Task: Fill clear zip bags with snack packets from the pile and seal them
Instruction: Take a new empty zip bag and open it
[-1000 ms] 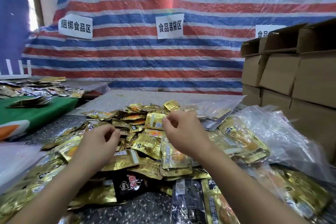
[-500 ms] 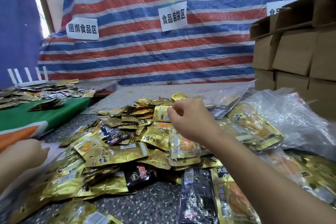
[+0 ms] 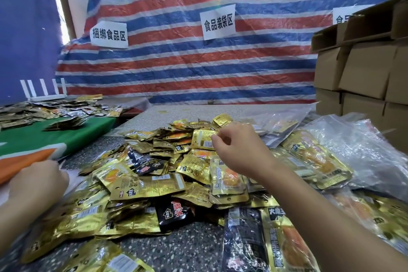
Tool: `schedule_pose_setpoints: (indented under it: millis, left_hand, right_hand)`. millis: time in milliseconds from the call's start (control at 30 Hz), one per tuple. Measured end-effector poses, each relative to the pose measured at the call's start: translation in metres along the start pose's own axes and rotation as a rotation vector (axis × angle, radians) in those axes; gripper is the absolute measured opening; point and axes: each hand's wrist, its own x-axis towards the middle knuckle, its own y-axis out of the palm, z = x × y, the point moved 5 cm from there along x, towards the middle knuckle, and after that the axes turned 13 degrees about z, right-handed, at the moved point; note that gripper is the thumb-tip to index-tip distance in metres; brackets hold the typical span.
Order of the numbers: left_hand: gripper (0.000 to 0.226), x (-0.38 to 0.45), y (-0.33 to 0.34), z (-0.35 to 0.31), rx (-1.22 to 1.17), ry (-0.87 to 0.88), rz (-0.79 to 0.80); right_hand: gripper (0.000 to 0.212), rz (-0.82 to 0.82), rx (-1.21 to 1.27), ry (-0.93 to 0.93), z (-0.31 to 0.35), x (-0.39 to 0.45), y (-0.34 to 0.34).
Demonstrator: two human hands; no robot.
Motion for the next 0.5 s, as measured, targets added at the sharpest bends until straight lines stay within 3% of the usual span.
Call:
schedule_pose_setpoints:
  millis: [133, 233, 300, 500]
  left_hand:
    - [0.011, -0.03, -0.033, -0.052, -0.141, 0.068, -0.115]
    - [0.016, -0.054, -0.057, -0.106, -0.394, 0.19, -0.195]
    - [0.006, -0.074, -0.073, -0.144, -0.595, 0.339, -0.243]
    - [0.018, -0.157, -0.082, -0.224, -1.078, 0.71, -0.186]
  right_hand:
    - [0.037, 0.016, 0.006, 0.015, -0.004, 0.001, 0.003]
    - [0.037, 0.031, 0.031, 0.017, -0.004, 0.001, 0.006]
    - [0.037, 0.045, 0.091, 0.028, -0.004, 0.001, 0.007]
    - [0.045, 0.129, 0.718, 0.233, -0.015, 0.004, 0.011]
